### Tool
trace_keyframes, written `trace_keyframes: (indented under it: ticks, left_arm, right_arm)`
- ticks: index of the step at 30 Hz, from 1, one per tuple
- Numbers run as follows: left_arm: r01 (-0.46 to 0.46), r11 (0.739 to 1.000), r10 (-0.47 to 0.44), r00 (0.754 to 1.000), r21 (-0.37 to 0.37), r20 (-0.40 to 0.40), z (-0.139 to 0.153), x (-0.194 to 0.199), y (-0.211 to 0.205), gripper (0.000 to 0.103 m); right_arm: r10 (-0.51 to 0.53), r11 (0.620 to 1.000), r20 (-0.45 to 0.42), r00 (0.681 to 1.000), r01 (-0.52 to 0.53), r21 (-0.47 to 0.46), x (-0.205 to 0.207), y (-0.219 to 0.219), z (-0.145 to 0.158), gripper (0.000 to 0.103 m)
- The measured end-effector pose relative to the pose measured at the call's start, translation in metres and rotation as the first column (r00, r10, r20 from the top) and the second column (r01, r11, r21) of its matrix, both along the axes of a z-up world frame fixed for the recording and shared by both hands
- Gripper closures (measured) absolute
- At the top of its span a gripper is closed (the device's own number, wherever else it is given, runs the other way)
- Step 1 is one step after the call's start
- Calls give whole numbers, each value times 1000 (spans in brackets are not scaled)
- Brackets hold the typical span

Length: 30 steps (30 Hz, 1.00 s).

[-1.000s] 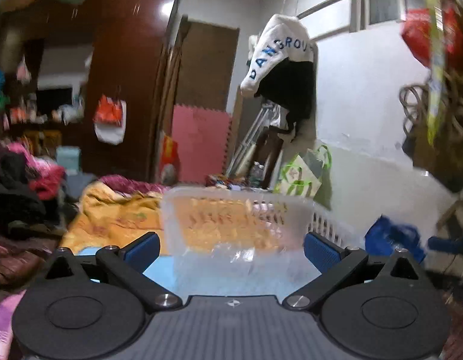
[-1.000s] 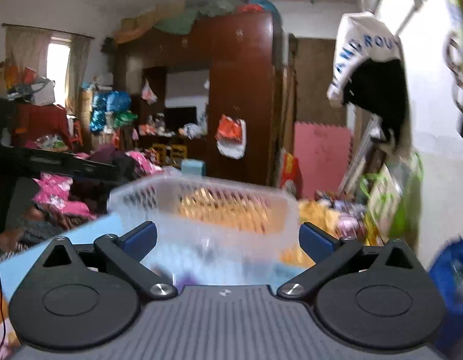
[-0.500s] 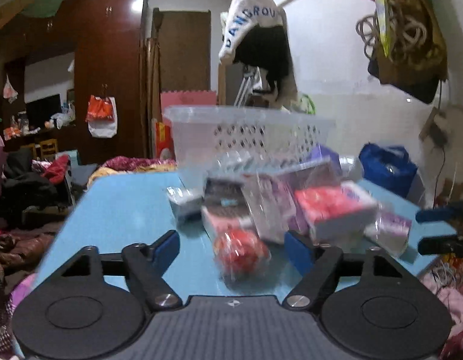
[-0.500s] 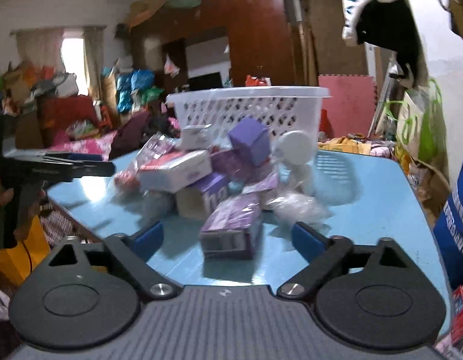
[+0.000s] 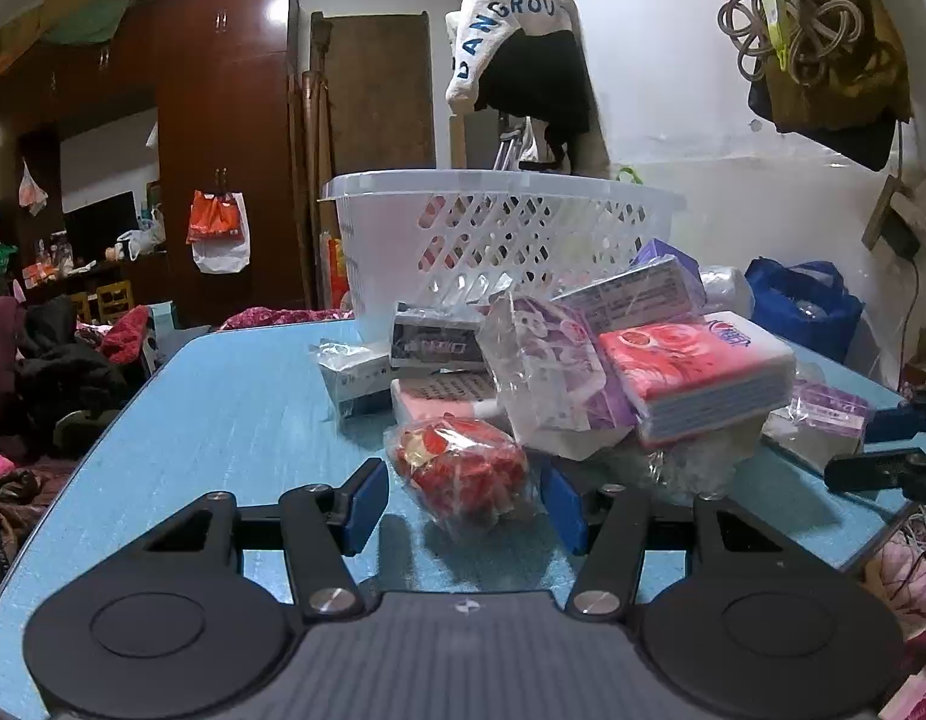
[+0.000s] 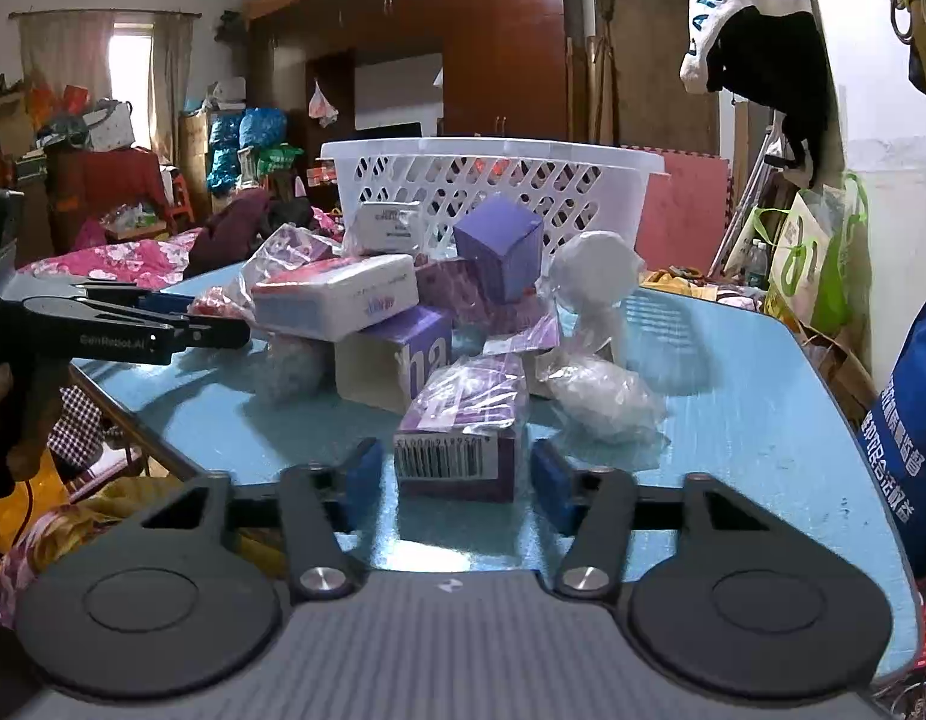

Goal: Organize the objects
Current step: 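Grasp the red bagged ball with left tool while right tool grasps the purple barcode box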

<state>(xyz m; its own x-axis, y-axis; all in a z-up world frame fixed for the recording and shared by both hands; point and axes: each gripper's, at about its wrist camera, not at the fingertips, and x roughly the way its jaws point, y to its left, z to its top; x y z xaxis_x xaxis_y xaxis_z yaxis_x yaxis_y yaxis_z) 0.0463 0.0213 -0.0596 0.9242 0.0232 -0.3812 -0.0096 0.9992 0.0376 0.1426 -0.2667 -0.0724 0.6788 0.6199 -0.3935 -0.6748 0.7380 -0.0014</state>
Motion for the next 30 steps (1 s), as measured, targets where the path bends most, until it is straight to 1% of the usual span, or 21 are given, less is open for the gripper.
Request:
trace_keyframes:
  ticks: [3, 5, 10, 15, 19, 25, 30]
  left_arm:
    - [-12, 1000, 11, 1000, 19, 20, -2, -2, -4, 49]
    - [-13, 1000, 12, 999, 22, 38, -1, -5, -5, 50]
    - [-32, 999, 30, 996, 19, 89, 14, -12, 0, 50]
    - [-89, 996, 90, 992, -13, 89, 20, -8, 17, 50]
    - [-108, 993, 112, 989, -44, 98, 24, -8, 26, 50]
    - [-93, 993, 103, 984, -78, 146, 35, -13, 27, 50]
    - [-53, 994, 68, 982, -92, 176, 41, -17, 23, 50]
  right_arm:
    - [-6, 1000, 13, 1000, 6, -1, -2, -3, 1, 56]
    - [-6, 1000, 15, 1000, 6, 16, -2, -7, 4, 56]
    - [-17, 999, 41, 999, 15, 46, -7, -17, 15, 56]
    - [-57, 997, 56, 997, 54, 60, -6, -22, 21, 56]
    - [-65, 996, 49, 997, 62, 67, -3, -24, 21, 56]
    - [-74, 992, 61, 995, 67, 109, -1, -34, 30, 56]
    - [-63, 991, 107, 992, 49, 127, -7, -37, 37, 56]
